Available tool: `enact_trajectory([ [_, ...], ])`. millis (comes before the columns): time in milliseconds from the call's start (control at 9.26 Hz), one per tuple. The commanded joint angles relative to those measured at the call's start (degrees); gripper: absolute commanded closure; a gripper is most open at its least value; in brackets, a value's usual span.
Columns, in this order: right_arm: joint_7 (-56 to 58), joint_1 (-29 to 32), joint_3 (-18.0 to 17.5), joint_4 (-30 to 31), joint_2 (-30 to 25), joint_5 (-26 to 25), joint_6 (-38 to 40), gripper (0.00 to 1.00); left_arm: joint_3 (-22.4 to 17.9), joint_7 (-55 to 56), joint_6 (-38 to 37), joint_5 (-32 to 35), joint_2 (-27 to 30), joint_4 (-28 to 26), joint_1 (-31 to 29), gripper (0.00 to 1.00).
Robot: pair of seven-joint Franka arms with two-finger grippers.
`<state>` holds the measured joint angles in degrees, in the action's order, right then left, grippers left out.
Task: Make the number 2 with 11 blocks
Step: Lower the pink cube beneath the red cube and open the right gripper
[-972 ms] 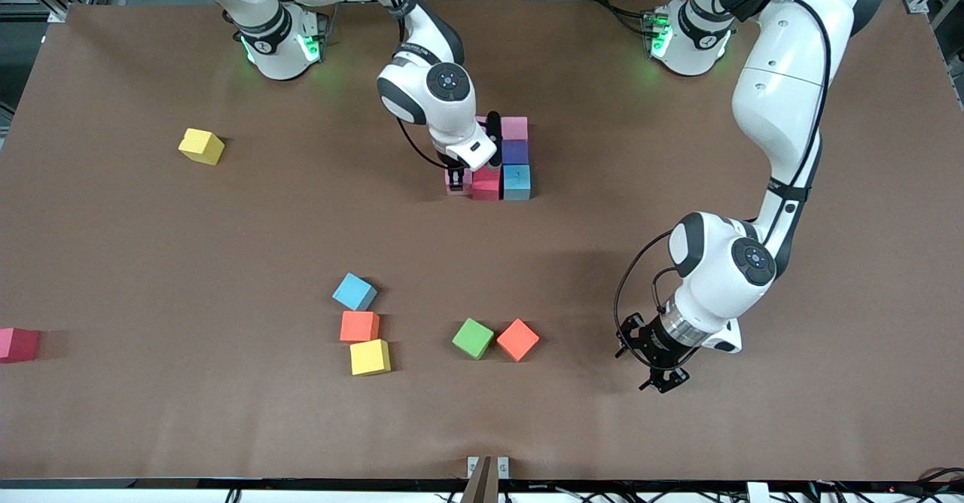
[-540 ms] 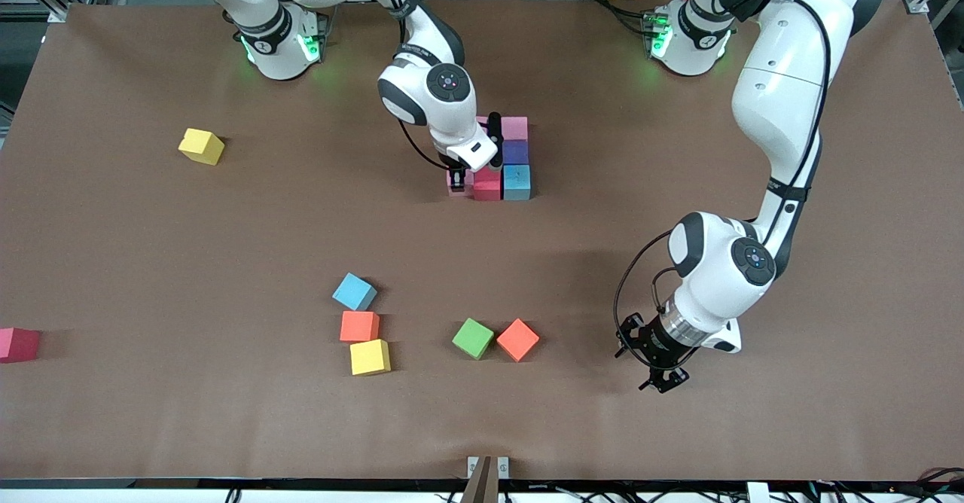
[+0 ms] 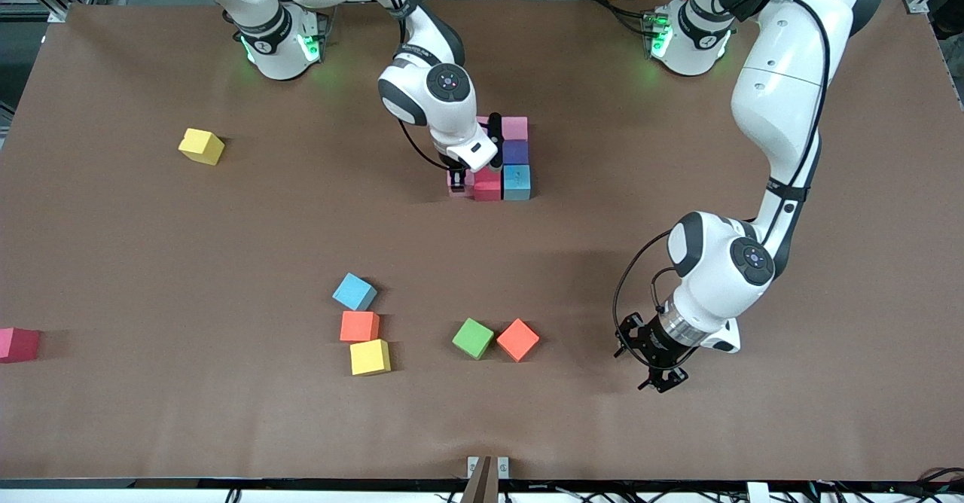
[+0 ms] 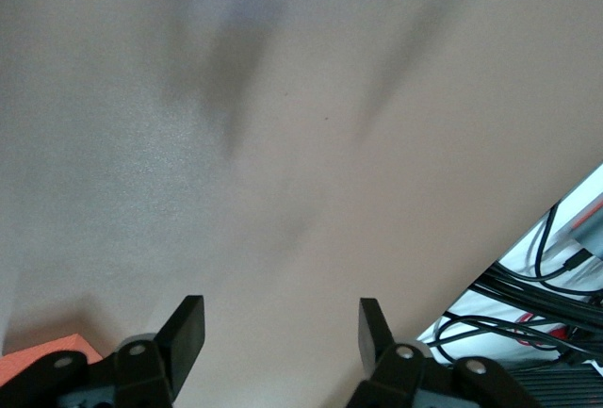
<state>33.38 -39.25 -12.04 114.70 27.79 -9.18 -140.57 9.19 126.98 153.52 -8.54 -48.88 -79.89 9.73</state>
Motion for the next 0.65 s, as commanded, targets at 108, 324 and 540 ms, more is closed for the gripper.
enact_trajectory([
  [108, -1.5, 0.4, -0.4, -0.9, 1.0, -1.4, -0.7, 1.00, -0.4, -0.2, 0.7, -1.0, 0.0, 0.1, 0.5, 0.26],
  [324, -1.5, 0.8, -0.2, -0.8, 1.0, -1.4, -1.1, 1.00, -0.3, -0.2, 0.8, -1.0, 0.1, 0.1, 0.5, 0.26],
  [540, -1.5, 0.8, 0.0, -0.6, 1.0, -1.5, -1.2, 1.00, -0.3, -0.2, 0.7, -1.0, 0.1, 0.0, 0.5, 0.26],
])
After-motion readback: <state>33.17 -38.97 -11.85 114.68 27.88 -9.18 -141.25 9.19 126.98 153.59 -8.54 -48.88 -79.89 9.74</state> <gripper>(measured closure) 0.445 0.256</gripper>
